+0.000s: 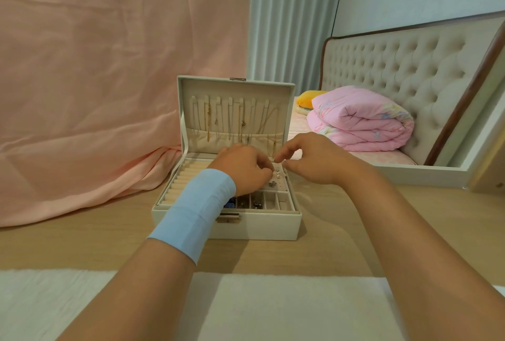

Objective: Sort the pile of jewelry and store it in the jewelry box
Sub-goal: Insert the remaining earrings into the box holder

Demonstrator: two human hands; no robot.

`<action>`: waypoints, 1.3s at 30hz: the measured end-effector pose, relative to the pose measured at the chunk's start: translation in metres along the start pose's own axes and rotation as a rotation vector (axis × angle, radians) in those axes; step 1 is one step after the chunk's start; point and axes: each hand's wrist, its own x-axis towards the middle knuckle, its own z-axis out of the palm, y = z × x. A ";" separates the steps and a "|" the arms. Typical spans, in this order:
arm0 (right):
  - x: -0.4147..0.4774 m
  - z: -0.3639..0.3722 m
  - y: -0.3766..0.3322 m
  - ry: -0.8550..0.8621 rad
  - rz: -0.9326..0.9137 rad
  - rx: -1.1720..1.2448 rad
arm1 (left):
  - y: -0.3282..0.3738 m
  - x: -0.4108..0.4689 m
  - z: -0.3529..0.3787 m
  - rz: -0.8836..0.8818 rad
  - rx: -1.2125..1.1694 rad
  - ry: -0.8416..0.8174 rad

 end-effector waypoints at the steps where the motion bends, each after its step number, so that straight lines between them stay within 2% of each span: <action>1: -0.006 -0.005 0.002 0.004 -0.005 0.010 | 0.006 -0.001 0.001 0.009 -0.043 0.010; 4: -0.031 -0.022 0.013 0.005 0.017 0.056 | 0.031 -0.008 0.008 0.060 -0.128 0.041; 8: -0.072 -0.045 0.041 -0.012 0.102 0.018 | 0.070 -0.018 0.027 0.156 -0.106 0.036; 17: -0.148 -0.059 0.085 -0.255 0.348 -0.029 | 0.147 -0.036 0.086 0.190 0.002 -0.254; 21: -0.157 -0.055 0.088 -0.359 0.397 -0.062 | 0.149 -0.040 0.104 0.199 0.047 -0.286; 27: -0.157 -0.052 0.083 -0.353 0.385 -0.100 | 0.140 -0.041 0.115 0.190 -0.053 -0.225; 32: -0.156 -0.051 0.081 -0.373 0.390 -0.134 | 0.137 -0.042 0.112 0.200 -0.018 -0.223; 39: -0.156 -0.049 0.079 -0.390 0.384 -0.129 | 0.133 -0.045 0.109 0.185 -0.097 -0.222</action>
